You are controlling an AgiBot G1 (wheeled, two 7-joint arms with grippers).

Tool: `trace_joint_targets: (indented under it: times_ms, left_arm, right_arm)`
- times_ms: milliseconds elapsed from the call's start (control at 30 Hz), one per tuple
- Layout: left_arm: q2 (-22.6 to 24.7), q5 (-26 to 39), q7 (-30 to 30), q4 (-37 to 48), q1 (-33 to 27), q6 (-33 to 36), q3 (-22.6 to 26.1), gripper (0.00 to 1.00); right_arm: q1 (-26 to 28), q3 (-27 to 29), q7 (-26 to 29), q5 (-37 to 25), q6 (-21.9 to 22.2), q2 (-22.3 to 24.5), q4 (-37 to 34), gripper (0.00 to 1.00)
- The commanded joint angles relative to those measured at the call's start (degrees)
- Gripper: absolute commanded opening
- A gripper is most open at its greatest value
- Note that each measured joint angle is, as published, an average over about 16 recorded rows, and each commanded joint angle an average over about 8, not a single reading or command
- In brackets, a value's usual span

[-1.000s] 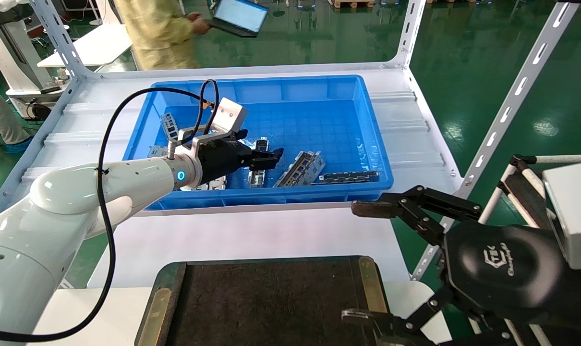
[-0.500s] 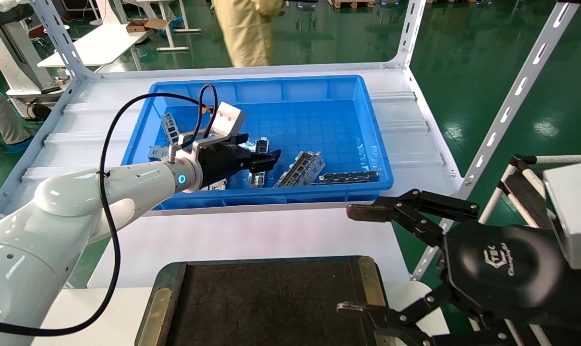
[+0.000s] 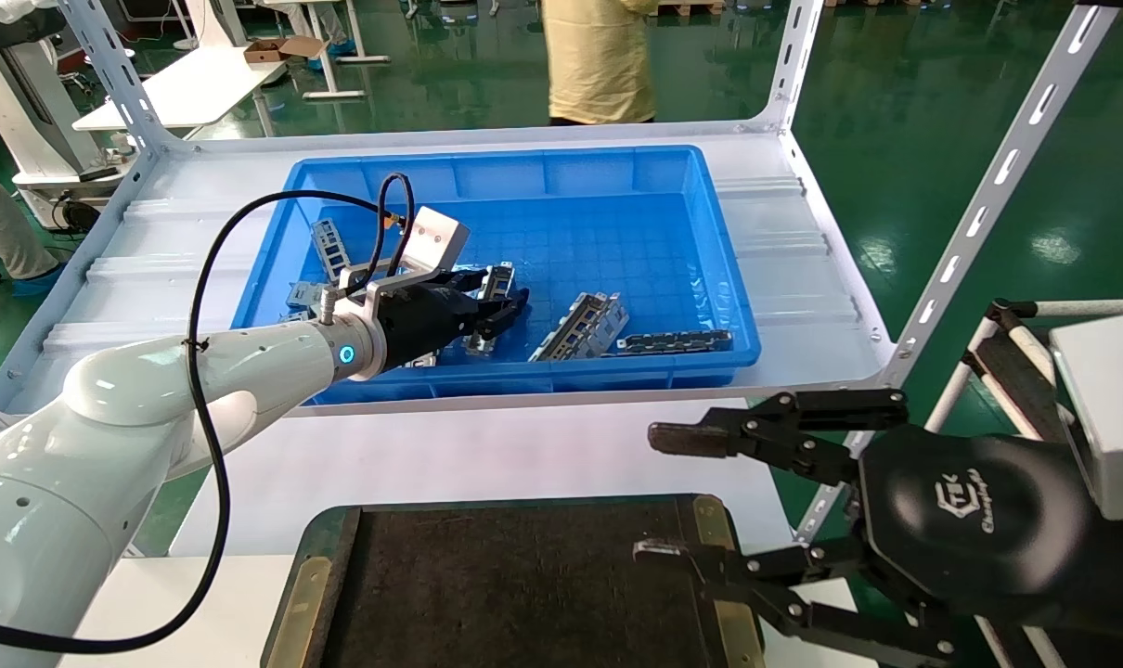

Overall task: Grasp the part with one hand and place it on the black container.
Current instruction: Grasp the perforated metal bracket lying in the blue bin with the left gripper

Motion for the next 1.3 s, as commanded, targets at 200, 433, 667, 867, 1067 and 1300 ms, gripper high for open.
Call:
trace_joint_targets:
  times_ms: [200, 433, 667, 867, 1067, 1300]
  left_arm:
    - [-0.05, -1.37, 0.64, 0.68, -0.22, -0.14, 0.73, 0.0]
    - [-0.26, -2.78, 1.38, 0.94, -0.64, 0.33, 1.21, 0.0]
    - [-1.35, -4.98, 3.22, 0.19, -1.53, 3.65, 0.54, 0.0]
    - [-3.49, -7.62, 5.16, -1.53, -2.32, 8.74, -1.05, 0.0]
    - [-6.22, -10.23, 5.7, -4.29, -2.35, 14.61, -2.54, 0.0]
    - [-10.05, -12.64, 3.85, -11.47, -0.79, 21.9, -3.37, 0.0]
  right_arm:
    - [0.01, -0.03, -0.01, 0.02, 0.01, 0.01, 0.0, 0.0]
    - [0.01, -0.05, -0.03, 0.04, 0.02, 0.02, 0.0, 0.0]
    - [0.02, -0.08, -0.04, 0.05, 0.03, 0.03, 0.0, 0.0]
    - [0.02, -0.1, -0.05, 0.07, 0.04, 0.04, 0.0, 0.0]
    - [0.03, -0.12, -0.06, 0.09, 0.05, 0.05, 0.0, 0.0]
    - [0.03, -0.15, -0.07, 0.1, 0.07, 0.06, 0.0, 0.0]
